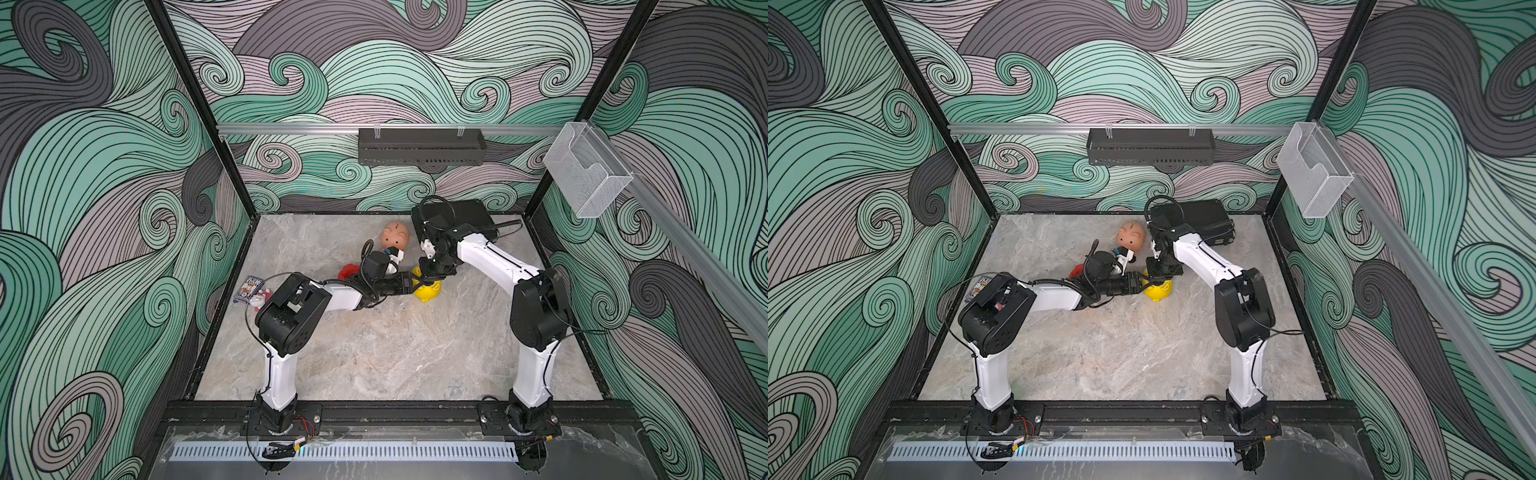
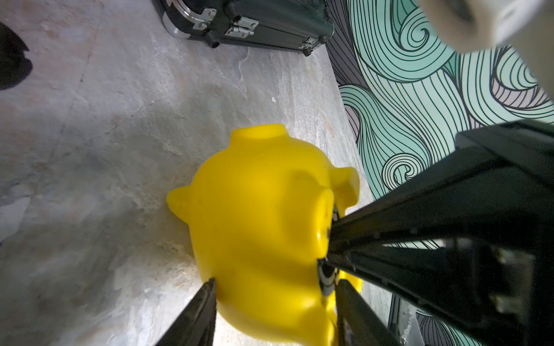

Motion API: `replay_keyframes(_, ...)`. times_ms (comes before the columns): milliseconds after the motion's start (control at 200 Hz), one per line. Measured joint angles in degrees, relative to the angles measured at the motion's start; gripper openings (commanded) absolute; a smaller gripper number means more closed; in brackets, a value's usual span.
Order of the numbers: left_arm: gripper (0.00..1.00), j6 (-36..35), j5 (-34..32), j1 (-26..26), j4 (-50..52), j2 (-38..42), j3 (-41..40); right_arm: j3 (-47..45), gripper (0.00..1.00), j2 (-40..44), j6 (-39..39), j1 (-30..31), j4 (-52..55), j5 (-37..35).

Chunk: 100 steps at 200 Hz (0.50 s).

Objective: Close piggy banks
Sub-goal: Screw the knob on the piggy bank.

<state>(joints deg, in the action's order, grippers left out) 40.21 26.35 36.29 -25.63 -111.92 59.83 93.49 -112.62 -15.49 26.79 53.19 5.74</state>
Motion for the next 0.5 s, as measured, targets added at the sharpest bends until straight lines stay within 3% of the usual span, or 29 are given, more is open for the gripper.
replay_keyframes(500, 0.6, 0.0, -0.04, 0.0, 0.02, 0.0, 0.0, -0.04, 0.0, 0.07, -6.71, 0.28, -0.04, -0.85)
